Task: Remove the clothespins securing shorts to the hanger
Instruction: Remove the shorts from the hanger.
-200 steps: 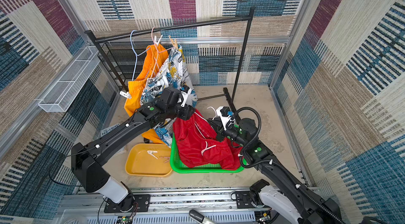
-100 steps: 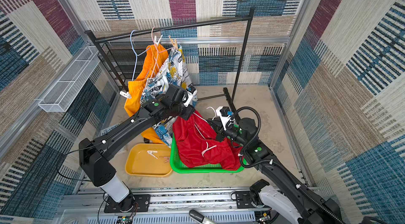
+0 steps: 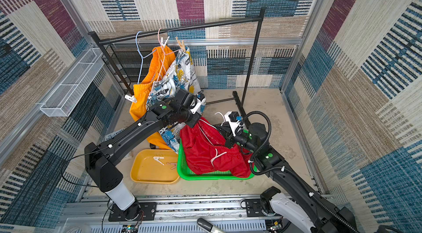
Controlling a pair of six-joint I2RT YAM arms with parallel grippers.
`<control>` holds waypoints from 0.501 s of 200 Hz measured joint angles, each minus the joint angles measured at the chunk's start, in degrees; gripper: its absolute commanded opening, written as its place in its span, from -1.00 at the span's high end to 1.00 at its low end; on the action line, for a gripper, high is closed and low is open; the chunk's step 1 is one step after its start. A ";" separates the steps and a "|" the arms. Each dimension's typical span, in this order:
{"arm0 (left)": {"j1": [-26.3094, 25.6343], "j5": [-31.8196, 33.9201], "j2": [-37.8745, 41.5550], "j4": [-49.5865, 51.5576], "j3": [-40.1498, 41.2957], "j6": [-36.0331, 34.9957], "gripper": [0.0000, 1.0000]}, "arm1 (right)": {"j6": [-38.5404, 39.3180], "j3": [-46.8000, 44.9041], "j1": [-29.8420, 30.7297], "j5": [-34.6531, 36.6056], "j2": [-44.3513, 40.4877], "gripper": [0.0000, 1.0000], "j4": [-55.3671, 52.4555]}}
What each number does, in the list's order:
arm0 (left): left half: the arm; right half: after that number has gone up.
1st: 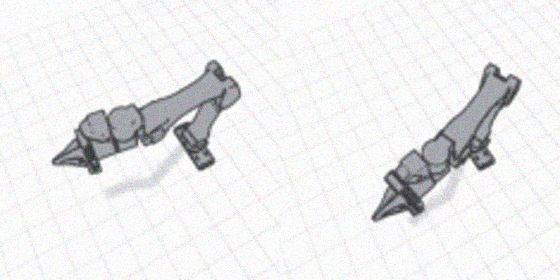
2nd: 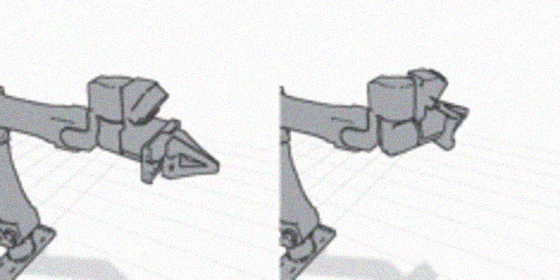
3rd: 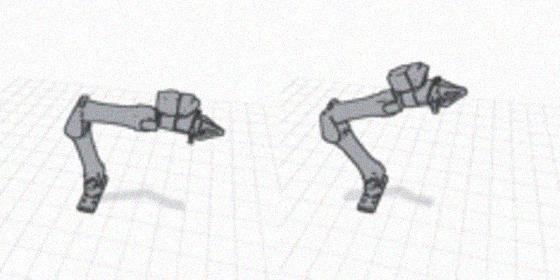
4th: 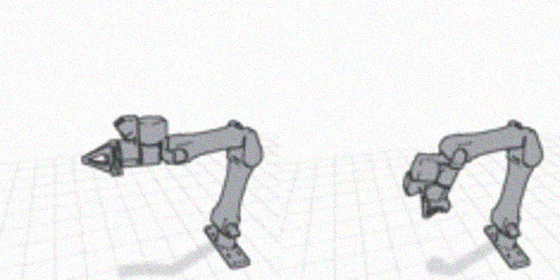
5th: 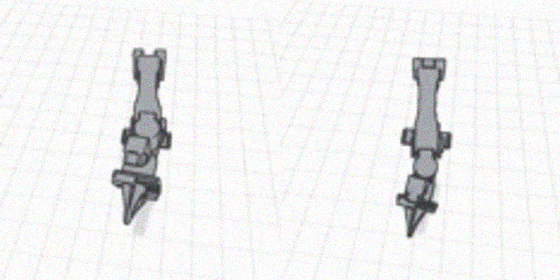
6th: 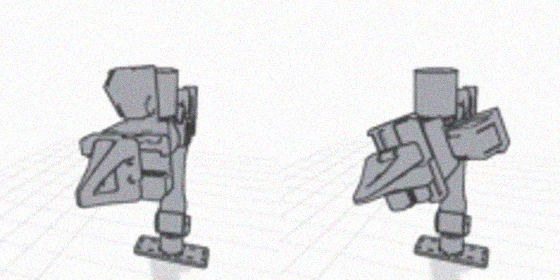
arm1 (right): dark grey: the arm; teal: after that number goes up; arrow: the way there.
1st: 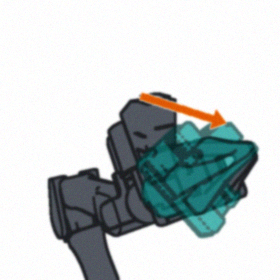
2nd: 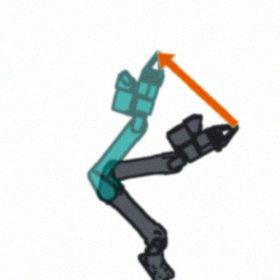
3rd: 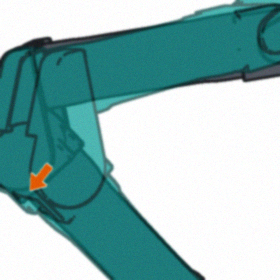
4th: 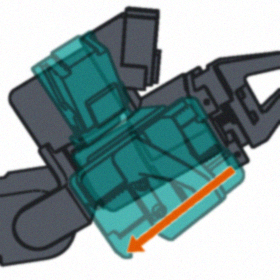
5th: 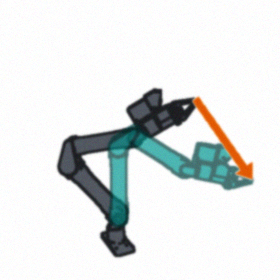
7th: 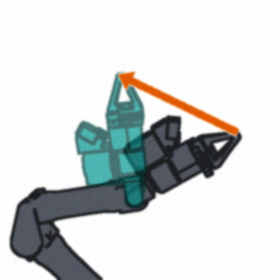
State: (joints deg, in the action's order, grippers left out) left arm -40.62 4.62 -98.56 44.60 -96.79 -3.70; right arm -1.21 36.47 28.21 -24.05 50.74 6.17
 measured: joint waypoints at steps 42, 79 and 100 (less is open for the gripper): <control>0.50 0.50 1.77 0.79 0.24 0.17 1.00 | 0.07 0.00 0.00 -0.02 -0.76 1.00 0.07; 2.58 -0.55 3.69 1.16 1.33 1.01 1.00 | 0.24 0.00 -0.04 0.00 -0.98 1.00 0.07; 4.28 -2.19 4.63 1.11 2.54 2.23 1.00 | 0.42 0.00 -0.02 -0.02 -1.53 1.00 0.00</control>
State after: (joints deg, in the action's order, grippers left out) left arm -36.34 2.44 -93.93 45.71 -94.26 -1.48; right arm -0.80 36.47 28.18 -24.08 49.21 6.17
